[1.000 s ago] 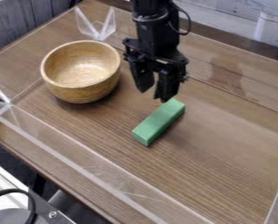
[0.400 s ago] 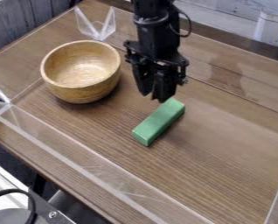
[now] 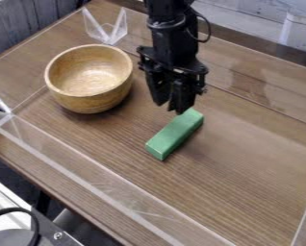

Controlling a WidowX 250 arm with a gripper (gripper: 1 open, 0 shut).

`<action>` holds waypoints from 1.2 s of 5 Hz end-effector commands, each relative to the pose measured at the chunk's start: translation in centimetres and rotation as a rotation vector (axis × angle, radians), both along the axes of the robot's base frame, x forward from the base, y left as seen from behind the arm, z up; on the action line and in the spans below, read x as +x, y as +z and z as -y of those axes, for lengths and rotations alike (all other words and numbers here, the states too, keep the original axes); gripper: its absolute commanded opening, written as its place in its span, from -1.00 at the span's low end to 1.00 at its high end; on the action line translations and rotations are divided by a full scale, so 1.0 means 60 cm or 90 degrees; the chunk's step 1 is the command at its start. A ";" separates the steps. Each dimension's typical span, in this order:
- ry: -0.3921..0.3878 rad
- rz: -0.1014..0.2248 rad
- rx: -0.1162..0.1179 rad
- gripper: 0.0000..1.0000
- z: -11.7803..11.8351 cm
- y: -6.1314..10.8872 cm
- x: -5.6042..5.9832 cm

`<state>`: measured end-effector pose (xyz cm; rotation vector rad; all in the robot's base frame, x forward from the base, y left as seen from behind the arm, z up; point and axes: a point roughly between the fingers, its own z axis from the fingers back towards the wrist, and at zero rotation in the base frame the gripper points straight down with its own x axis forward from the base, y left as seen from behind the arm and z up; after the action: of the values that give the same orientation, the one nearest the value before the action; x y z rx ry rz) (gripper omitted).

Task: Put the green block in the brown bowl

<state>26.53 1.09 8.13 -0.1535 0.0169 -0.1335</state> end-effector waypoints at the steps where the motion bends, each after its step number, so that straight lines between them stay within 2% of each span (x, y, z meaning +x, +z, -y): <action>1: -0.002 0.020 0.000 -1.00 0.002 0.010 0.008; 2: -0.001 0.018 0.000 1.00 0.003 0.007 0.008; 4: -0.002 0.006 0.004 1.00 0.003 -0.028 0.004; 6: -0.001 -0.007 0.015 1.00 0.003 -0.064 0.002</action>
<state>25.90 0.90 3.29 -0.1413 0.0734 -0.1240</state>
